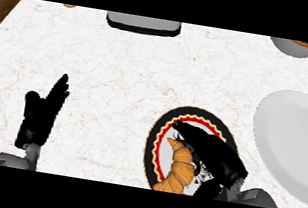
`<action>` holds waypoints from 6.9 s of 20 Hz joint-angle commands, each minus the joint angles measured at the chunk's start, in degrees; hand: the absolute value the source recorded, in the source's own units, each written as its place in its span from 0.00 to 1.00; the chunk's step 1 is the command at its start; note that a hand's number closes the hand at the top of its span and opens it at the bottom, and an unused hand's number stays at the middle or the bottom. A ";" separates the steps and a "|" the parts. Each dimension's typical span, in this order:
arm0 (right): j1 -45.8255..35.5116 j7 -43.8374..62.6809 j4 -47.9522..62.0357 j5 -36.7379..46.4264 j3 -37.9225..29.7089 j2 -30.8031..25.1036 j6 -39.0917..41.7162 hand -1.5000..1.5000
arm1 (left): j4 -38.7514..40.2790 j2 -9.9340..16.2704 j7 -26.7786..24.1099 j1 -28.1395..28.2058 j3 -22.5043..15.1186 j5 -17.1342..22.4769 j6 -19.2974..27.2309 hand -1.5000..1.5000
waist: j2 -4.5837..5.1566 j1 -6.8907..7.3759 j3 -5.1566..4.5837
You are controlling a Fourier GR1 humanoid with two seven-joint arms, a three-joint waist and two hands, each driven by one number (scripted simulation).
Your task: Pick the croissant from the plate and place it in the plate
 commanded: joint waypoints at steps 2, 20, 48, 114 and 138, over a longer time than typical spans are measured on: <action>0.42 -4.98 5.74 4.11 -0.48 2.50 -2.52 0.00 | 2.64 -0.16 -0.01 -2.99 4.34 0.31 -3.57 0.50 | 0.03 -0.06 -0.01; -0.72 -11.41 10.04 15.68 -4.01 4.70 -10.41 1.00 | -1.45 -4.38 -0.14 1.56 5.67 -4.06 -5.65 0.50 | 0.02 0.02 -0.01; 4.45 8.45 -19.54 19.85 -33.17 -2.87 -23.46 1.00 | 1.42 -4.71 -0.29 -0.96 7.74 -5.74 -6.44 0.50 | 0.00 -0.32 -0.01; -13.14 -45.55 57.53 -21.21 -57.46 -23.03 -7.17 0.00 | -3.39 -7.20 3.94 0.34 10.24 -8.56 -9.25 0.50 | 0.11 0.44 0.04; -12.28 -59.61 78.94 -22.19 -57.02 -33.34 -10.52 0.00 | -1.90 -10.16 2.89 -1.07 8.92 -12.06 -7.98 0.50 | 0.29 0.46 0.13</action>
